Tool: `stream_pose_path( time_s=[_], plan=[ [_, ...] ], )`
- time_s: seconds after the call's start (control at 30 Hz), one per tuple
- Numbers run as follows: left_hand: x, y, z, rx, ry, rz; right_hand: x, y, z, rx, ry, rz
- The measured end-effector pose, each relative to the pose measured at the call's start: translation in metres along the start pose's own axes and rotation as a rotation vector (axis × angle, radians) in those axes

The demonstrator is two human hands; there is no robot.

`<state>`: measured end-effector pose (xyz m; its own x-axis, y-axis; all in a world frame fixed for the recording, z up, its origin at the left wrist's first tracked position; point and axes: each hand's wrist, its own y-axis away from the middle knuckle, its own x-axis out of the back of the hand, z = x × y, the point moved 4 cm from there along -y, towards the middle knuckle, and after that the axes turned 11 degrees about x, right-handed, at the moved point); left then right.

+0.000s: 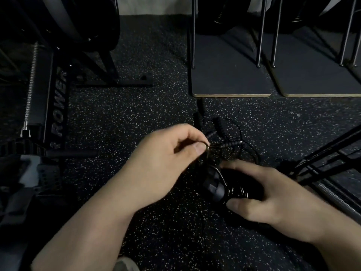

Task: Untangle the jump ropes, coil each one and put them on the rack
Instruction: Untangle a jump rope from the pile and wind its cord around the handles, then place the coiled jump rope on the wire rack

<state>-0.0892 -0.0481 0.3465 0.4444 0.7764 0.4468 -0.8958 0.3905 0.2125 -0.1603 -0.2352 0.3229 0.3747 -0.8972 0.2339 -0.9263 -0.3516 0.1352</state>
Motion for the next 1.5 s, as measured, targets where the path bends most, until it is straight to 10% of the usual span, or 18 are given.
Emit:
stream_pose_path(
  time_s=[0.43, 0.93, 1.5],
  plan=[
    [-0.023, -0.013, 0.0, 0.226, 0.327, -0.223, -0.006, -0.001, 0.009, -0.014, 0.156, 0.169],
    [-0.061, -0.009, -0.019, 0.562, 0.984, -0.06, -0.017, -0.005, 0.011, 0.009, -0.141, 0.471],
    [-0.163, 0.041, 0.092, 0.419, 0.749, -0.198, 0.034, 0.153, -0.009, -0.158, -0.366, 0.802]
  ],
)
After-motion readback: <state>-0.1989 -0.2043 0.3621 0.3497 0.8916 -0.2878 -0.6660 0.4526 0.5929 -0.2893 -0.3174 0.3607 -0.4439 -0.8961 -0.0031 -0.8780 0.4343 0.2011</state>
